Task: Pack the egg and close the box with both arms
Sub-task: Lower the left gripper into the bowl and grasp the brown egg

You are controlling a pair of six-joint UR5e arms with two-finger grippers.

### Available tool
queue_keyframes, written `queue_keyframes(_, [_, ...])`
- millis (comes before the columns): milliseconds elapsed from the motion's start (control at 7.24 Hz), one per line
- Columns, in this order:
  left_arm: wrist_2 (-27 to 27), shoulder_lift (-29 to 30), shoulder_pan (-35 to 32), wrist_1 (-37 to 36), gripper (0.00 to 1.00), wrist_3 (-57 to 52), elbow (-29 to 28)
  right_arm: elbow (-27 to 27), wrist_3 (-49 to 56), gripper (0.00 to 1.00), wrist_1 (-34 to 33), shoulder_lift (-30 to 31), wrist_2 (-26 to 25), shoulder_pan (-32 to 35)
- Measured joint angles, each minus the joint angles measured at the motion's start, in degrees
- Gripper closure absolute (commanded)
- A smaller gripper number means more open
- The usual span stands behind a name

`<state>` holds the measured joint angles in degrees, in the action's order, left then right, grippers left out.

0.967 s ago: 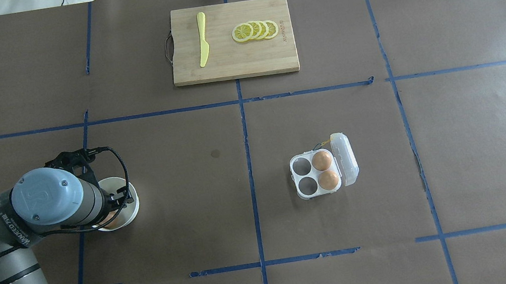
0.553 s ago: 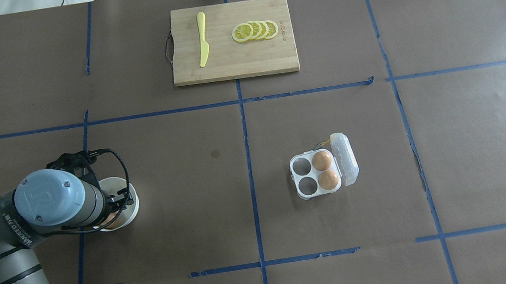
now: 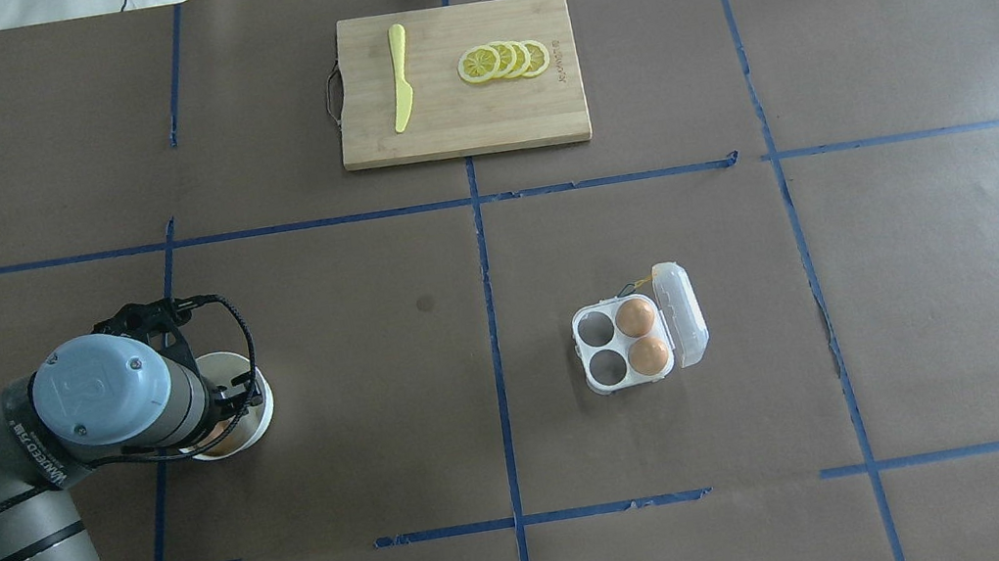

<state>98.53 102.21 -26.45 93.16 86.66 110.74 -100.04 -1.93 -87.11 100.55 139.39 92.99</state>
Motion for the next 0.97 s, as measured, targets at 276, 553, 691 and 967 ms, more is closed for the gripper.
queue_keyframes(276, [0.0,0.2,0.0,-0.1,0.52,0.0,-0.1,0.0,0.0,0.0,0.0,0.0,0.0,0.0])
queue_keyframes(553, [0.0,0.4,0.0,-0.1,0.57,0.1,-0.1,0.0,0.0,0.0,0.0,0.0,0.0,0.0])
queue_keyframes(691, [0.0,0.4,0.0,-0.1,0.68,0.1,0.0,0.0,0.1,0.0,0.0,0.0,0.0,0.0])
queue_keyframes(967, [0.1,0.4,-0.1,-0.1,1.0,0.1,0.5,0.0,0.0,0.0,0.0,0.0,0.0,0.0])
